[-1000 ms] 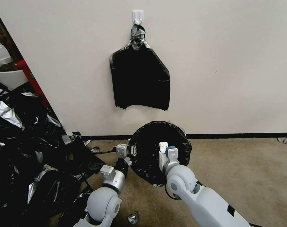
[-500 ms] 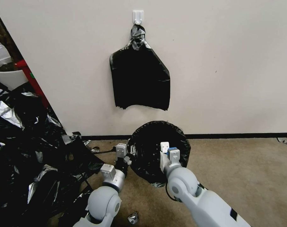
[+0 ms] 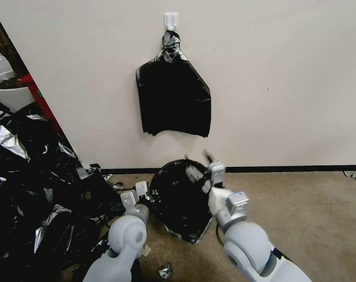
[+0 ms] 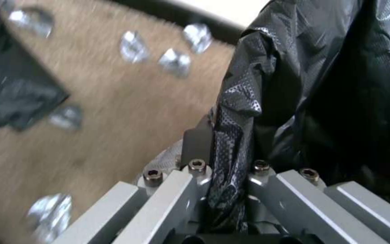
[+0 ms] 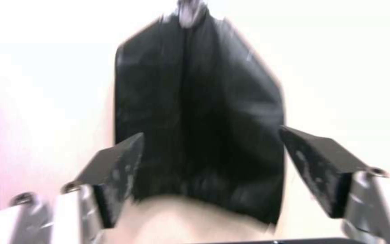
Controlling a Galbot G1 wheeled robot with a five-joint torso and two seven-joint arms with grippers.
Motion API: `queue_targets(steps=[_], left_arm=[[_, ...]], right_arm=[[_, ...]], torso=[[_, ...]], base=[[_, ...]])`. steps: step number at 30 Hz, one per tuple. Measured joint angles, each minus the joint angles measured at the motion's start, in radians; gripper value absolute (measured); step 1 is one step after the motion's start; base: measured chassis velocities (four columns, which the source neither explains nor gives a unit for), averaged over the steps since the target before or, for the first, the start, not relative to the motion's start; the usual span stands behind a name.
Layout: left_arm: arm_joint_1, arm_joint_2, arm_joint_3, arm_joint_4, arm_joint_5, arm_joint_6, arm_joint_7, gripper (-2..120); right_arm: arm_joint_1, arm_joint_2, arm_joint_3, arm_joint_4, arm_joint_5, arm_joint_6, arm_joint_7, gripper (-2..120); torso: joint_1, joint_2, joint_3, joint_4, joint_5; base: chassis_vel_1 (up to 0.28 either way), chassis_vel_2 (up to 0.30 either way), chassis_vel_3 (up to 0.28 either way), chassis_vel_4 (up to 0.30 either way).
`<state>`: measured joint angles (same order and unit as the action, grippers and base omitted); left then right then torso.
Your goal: Place a trash bag onto the trash bin.
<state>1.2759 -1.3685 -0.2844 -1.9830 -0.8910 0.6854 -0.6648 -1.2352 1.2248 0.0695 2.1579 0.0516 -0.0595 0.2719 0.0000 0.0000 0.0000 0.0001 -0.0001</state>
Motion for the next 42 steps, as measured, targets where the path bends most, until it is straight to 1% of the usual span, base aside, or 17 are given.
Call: queue_targets(steps=[1, 5, 8, 13, 15, 16, 18, 19, 21, 25, 27, 28, 29, 32, 33, 35, 42], left_arm=[[0.0, 0.004, -0.008, 0.0, -0.038, 0.014, -0.014, 3], [0.005, 0.005, -0.018, 0.001, -0.078, 0.024, -0.018, 5], [0.03, 0.014, -0.025, -0.018, -0.067, 0.011, -0.014, 21], [0.069, 0.033, -0.028, -0.06, -0.013, -0.013, 0.011, 34], [0.116, 0.053, -0.03, -0.115, 0.048, -0.062, 0.034, 46], [0.116, 0.053, -0.03, -0.115, 0.048, -0.062, 0.034, 46], [0.152, 0.068, -0.028, -0.149, 0.11, -0.168, 0.081, 56], [0.152, 0.068, -0.028, -0.149, 0.11, -0.168, 0.081, 56], [0.174, 0.087, -0.029, -0.167, 0.212, -0.314, 0.182, 68], [0.171, 0.102, -0.035, -0.153, 0.275, -0.404, 0.262, 78], [0.169, 0.113, -0.043, -0.14, 0.319, -0.472, 0.346, 88], [0.162, 0.117, -0.052, -0.131, 0.362, -0.544, 0.408, 95], [0.162, 0.117, -0.052, -0.131, 0.362, -0.544, 0.408, 95], [0.112, 0.117, -0.116, -0.08, 0.509, -0.74, 0.573, 99], [0.112, 0.117, -0.116, -0.08, 0.509, -0.74, 0.573, 99], [0.063, 0.127, -0.183, -0.054, 0.559, -0.803, 0.657, 100], [0.029, 0.157, -0.239, -0.035, 0.508, -0.76, 0.687, 100]], right_arm=[[-0.004, 0.008, 0.004, -0.004, -0.002, 0.004, -0.002, 91], [-0.013, 0.014, 0.005, -0.014, 0.003, 0.005, -0.002, 96], [-0.031, 0.026, 0.008, -0.027, 0.027, 0.007, 0.017, 100], [-0.031, 0.042, 0.018, -0.035, 0.07, -0.006, 0.098, 100], [-0.032, 0.055, 0.052, -0.048, 0.125, -0.003, 0.133, 100], [-0.032, 0.055, 0.052, -0.048, 0.125, -0.003, 0.133, 100], [-0.043, 0.069, 0.1, -0.059, 0.13, 0.02, 0.121, 100], [-0.043, 0.069, 0.1, -0.059, 0.13, 0.02, 0.121, 100], [-0.072, 0.094, 0.16, -0.053, 0.121, 0.047, 0.092, 100], [-0.097, 0.116, 0.194, -0.036, 0.117, 0.056, 0.084, 100], [-0.121, 0.135, 0.237, -0.022, 0.101, 0.069, 0.077, 100], [-0.132, 0.142, 0.269, -0.013, 0.085, 0.075, 0.071, 100], [-0.132, 0.142, 0.269, -0.013, 0.085, 0.075, 0.071, 100], [-0.157, 0.146, 0.336, 0.006, 0.051, 0.099, 0.047, 100], [-0.157, 0.146, 0.336, 0.006, 0.051, 0.099, 0.047, 100], [-0.177, 0.149, 0.37, 0.007, 0.042, 0.111, 0.028, 100], [-0.178, 0.175, 0.413, -0.03, 0.035, 0.128, -0.011, 100]], torso=[[0.0, 0.0, 0.0, 0.0, 0.0001], [0.0, 0.0, 0.0, 0.0, -0.0001], [0.0, 0.0, 0.0, -0.0001, -0.0001], [0.0, 0.0, 0.0, -0.0001, 0.0], [0.0, 0.0, 0.0, 0.0, 0.0], [0.0, 0.0, 0.0, 0.0, 0.0], [0.0, 0.0, 0.0, 0.0001, 0.0001], [0.0, 0.0, 0.0, 0.0001, 0.0001], [0.0, 0.0, 0.0, 0.0, 0.0002], [0.0, 0.0, 0.0, -0.0001, 0.0001], [0.0, 0.0, 0.0, 0.0, 0.0], [0.0, 0.0, 0.0, 0.0, 0.0001], [0.0, 0.0, 0.0, 0.0, 0.0001], [0.0, 0.0, 0.0, -0.0001, -0.0001], [0.0, 0.0, 0.0, -0.0001, -0.0001], [0.0, 0.0, 0.0, -0.0003, 0.0], [0.0, 0.0, 0.0, 0.0, -0.0003]], base=[[0.0, 0.0, 0.0, 0.0], [0.0, 0.0, 0.0, 0.0], [0.0, 0.0, 0.0, 0.0], [0.0, 0.0, 0.0, 0.0], [0.0, 0.0, 0.0, 0.0], [0.0, 0.0, 0.0, 0.0], [0.0, 0.0, 0.0, 0.0], [0.0, 0.0, 0.0, 0.0], [0.0, 0.0, 0.0, 0.0], [0.0, 0.0, 0.0, 0.0], [0.0, 0.0, 0.0, 0.0], [0.0, 0.0, 0.0, 0.0], [0.0, 0.0, 0.0, 0.0], [0.0, 0.0, 0.0, 0.0], [0.0, 0.0, 0.0, 0.0], [0.0, 0.0, 0.0, 0.0], [0.0, 0.0, 0.0, 0.0]])
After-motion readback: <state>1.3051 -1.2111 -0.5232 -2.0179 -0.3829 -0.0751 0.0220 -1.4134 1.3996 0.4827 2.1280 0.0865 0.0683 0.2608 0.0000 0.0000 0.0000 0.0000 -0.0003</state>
